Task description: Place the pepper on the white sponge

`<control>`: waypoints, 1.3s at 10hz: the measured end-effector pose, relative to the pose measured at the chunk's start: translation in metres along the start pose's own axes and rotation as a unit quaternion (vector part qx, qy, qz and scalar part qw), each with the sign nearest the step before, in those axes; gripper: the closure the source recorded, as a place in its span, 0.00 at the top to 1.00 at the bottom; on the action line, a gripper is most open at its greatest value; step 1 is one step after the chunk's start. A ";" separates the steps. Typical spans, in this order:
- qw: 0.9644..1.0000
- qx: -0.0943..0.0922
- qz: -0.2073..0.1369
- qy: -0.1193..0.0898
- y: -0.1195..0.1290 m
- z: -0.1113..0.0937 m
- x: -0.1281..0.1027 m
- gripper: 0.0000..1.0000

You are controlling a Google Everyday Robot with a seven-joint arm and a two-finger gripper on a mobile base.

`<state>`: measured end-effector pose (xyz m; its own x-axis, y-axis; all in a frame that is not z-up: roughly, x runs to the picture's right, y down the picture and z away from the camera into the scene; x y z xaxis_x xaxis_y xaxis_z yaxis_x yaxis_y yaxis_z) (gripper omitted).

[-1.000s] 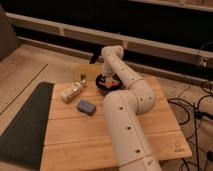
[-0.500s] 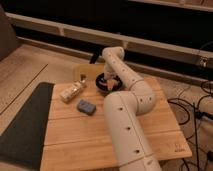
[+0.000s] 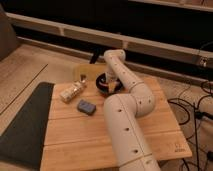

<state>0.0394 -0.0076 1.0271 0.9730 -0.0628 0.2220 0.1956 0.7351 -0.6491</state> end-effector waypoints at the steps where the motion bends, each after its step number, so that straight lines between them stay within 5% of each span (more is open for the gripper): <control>1: 1.000 -0.002 -0.002 0.000 0.000 0.001 0.001 0.39; 5: 1.000 0.006 -0.004 0.013 -0.006 -0.006 0.007 0.01; 8: 0.998 0.037 -0.011 0.047 -0.027 -0.038 0.007 0.00; 10: 0.995 0.064 -0.029 0.064 -0.047 -0.071 -0.013 0.00; 13: 0.995 0.057 -0.056 0.056 -0.050 -0.094 -0.064 0.00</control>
<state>-0.0211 -0.1040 0.9766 0.9547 -0.2191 0.2015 0.2947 0.7909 -0.5363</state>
